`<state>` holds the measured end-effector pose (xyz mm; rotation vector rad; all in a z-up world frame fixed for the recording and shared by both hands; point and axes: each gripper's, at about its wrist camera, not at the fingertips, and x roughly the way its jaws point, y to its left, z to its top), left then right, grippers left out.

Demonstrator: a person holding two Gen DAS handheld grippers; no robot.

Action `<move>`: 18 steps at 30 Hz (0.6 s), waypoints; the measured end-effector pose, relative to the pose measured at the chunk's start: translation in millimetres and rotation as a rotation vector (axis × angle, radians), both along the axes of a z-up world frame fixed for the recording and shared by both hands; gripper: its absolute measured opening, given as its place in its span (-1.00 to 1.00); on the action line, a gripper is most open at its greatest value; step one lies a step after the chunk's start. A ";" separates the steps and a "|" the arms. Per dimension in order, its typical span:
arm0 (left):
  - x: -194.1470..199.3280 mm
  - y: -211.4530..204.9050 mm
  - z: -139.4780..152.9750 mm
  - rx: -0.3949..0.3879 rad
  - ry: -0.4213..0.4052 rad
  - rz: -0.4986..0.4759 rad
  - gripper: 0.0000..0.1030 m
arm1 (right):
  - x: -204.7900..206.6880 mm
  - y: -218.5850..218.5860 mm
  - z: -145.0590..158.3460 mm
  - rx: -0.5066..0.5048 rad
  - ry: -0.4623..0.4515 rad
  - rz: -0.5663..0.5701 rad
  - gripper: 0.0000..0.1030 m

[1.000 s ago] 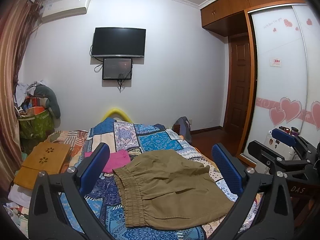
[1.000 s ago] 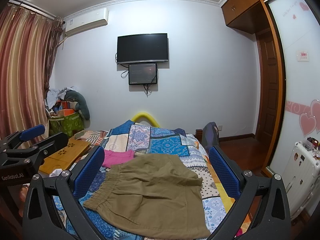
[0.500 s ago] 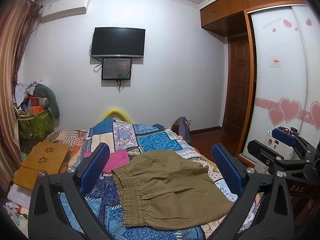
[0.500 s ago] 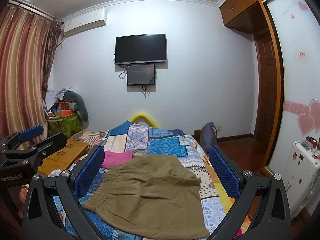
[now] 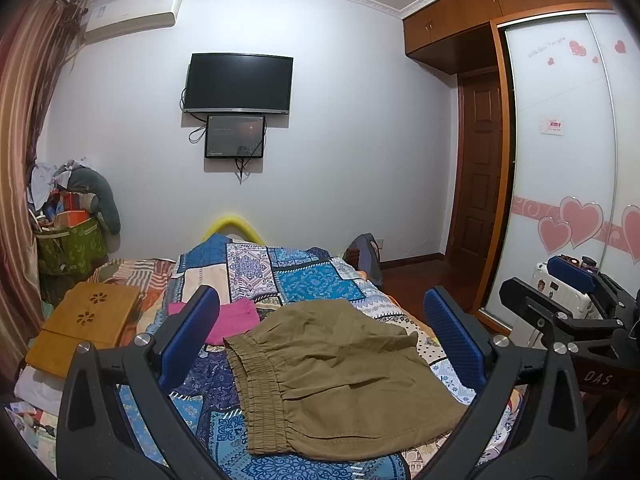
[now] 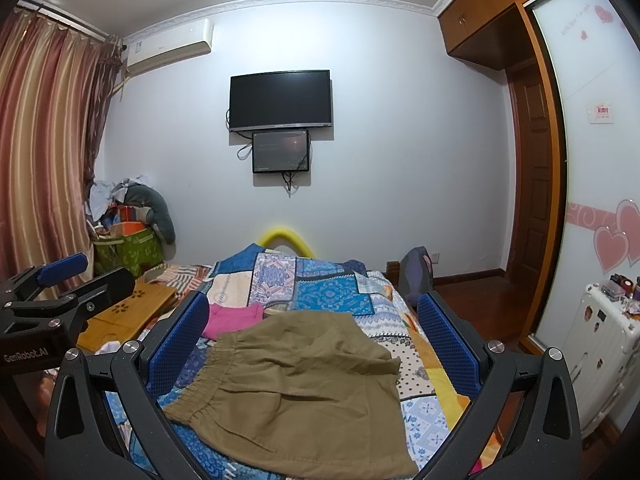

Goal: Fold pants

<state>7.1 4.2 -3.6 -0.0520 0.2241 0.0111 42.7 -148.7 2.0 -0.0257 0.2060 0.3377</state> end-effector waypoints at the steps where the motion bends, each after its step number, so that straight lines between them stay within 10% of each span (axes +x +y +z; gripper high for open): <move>1: 0.1 0.0 -0.2 0.002 0.000 0.001 1.00 | -0.2 -0.5 0.2 0.000 -0.002 0.000 1.00; 18: 0.4 -1.3 -2.2 -0.002 -0.003 0.011 1.00 | -0.8 -0.6 1.8 -0.003 0.001 -0.001 1.00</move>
